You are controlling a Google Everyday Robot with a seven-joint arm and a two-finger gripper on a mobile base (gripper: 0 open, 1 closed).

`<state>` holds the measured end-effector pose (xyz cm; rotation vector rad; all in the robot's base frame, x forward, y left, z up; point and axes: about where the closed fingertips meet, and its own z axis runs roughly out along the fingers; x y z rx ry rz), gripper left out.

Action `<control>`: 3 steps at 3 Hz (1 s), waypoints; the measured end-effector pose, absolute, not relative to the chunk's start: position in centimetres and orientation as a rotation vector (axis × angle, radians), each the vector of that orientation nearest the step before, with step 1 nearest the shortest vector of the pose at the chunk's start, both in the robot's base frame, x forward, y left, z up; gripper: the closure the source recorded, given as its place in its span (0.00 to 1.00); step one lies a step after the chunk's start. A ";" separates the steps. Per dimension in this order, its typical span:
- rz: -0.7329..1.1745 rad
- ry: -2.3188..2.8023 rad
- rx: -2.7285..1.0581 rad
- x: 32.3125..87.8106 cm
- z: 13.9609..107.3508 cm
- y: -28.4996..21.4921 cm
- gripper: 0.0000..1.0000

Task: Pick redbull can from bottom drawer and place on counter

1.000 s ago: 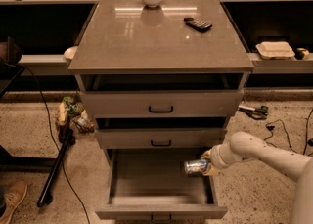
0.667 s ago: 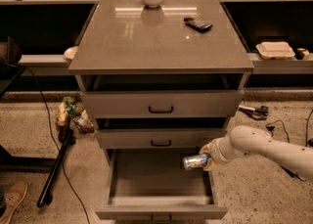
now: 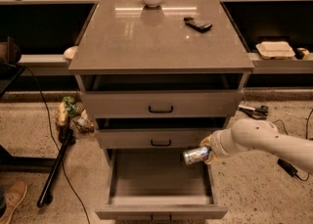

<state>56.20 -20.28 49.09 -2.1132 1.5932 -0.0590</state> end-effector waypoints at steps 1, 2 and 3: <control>-0.018 1.573 -2.079 56.3 49.7 -20.1 1.00; 0.016 1.471 -2.045 57.3 54.8 -19.2 1.00; 0.010 1.318 -2.055 57.6 62.3 -17.9 1.00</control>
Offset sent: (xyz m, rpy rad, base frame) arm 0.0221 0.0201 0.1392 0.2134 -0.1063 0.1447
